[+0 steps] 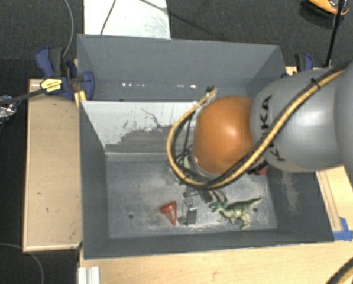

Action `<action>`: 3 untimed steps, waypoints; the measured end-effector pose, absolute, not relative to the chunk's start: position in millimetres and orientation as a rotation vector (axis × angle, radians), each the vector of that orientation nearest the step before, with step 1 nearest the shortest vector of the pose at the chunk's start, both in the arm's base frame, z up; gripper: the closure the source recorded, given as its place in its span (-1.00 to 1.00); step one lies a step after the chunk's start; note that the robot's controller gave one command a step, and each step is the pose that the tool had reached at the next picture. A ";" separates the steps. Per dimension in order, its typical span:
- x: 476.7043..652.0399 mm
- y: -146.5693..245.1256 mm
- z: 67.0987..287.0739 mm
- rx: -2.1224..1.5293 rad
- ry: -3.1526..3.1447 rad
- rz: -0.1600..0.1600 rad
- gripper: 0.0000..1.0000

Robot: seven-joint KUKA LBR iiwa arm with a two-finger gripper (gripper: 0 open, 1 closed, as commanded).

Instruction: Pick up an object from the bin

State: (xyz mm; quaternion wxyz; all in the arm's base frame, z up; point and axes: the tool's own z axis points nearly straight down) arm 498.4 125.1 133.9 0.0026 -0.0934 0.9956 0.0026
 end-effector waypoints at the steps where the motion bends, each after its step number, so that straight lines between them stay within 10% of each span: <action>1: 514.5 97.6 103.7 -0.225 3.128 -0.003 -1.00; 3: 511.9 130.1 88.1 -0.749 3.047 0.003 -1.00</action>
Offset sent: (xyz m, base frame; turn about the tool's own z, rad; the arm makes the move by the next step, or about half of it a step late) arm 0.0191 0.0310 -0.0597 -0.3610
